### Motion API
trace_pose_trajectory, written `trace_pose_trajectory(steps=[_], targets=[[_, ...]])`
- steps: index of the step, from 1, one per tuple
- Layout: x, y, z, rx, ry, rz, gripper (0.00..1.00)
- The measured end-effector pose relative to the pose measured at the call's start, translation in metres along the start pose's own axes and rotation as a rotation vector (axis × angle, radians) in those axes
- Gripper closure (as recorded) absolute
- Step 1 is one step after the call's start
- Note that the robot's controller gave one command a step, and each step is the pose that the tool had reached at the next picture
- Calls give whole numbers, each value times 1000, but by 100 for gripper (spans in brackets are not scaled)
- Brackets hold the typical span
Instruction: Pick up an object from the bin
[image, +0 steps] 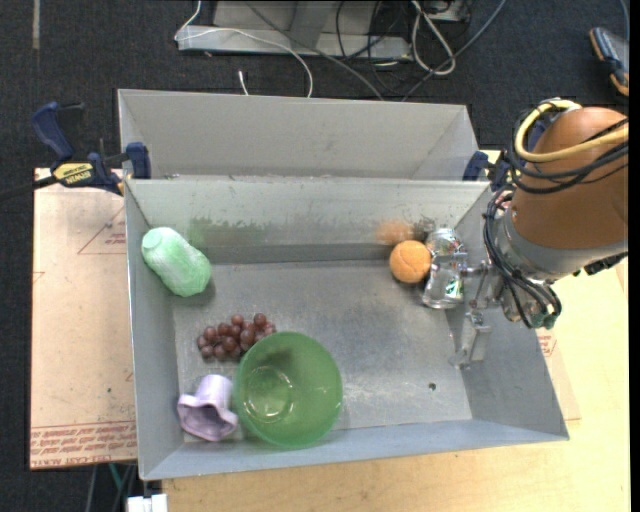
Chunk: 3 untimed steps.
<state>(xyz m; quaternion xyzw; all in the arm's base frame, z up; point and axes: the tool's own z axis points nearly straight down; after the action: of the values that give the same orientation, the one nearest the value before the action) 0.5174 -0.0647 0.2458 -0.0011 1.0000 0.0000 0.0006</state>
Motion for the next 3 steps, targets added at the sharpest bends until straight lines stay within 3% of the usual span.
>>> trace_pose_trajectory(steps=[1,2,3], targets=[[0,0,0,0,0,0,0],[-24,-10,-79,0,-3,-216,0],[24,26,-50,-1,5,-46,0]])
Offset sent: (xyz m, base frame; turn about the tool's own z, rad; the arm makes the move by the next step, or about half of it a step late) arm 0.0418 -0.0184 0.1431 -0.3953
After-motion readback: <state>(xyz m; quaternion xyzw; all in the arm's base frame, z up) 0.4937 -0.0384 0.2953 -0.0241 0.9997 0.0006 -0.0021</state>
